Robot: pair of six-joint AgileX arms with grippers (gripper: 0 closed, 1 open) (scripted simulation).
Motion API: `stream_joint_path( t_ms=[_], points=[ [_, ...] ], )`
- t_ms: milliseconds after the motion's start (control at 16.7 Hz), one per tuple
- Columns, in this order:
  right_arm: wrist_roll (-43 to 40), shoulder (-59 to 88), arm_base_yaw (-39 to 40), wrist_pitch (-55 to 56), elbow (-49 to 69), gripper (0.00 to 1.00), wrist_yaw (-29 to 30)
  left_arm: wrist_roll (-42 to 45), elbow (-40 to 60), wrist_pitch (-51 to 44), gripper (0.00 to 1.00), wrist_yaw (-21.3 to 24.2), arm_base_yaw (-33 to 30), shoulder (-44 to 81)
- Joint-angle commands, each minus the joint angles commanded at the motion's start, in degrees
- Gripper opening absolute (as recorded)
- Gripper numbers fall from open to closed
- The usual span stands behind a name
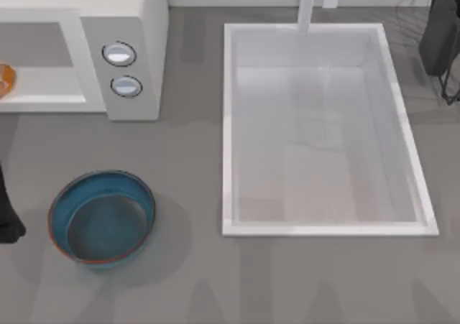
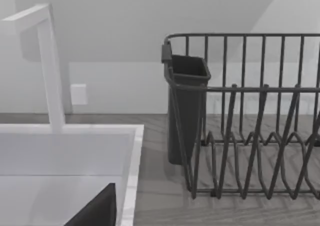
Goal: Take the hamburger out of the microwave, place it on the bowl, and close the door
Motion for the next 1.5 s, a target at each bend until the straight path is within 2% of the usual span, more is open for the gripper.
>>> stream_joint_path(
  t_ms=[360, 1140, 1320, 1500],
  points=[
    [0.00, 0.00, 0.00, 0.00, 0.00, 1.00, 0.00, 1.28, 10.95, 13.30, 1.00, 3.26, 2.95, 26.20],
    [0.00, 0.00, 0.00, 0.00, 0.00, 1.00, 0.00, 4.88, 41.90, 50.91, 1.00, 12.47, 11.27, 109.99],
    [0.00, 0.00, 0.00, 0.00, 0.00, 1.00, 0.00, 5.48, 47.00, 57.11, 1.00, 13.99, 12.65, 123.88],
    [0.00, 0.00, 0.00, 0.00, 0.00, 1.00, 0.00, 5.86, 50.30, 61.12, 1.00, 14.97, 13.53, 132.38]
  ],
)
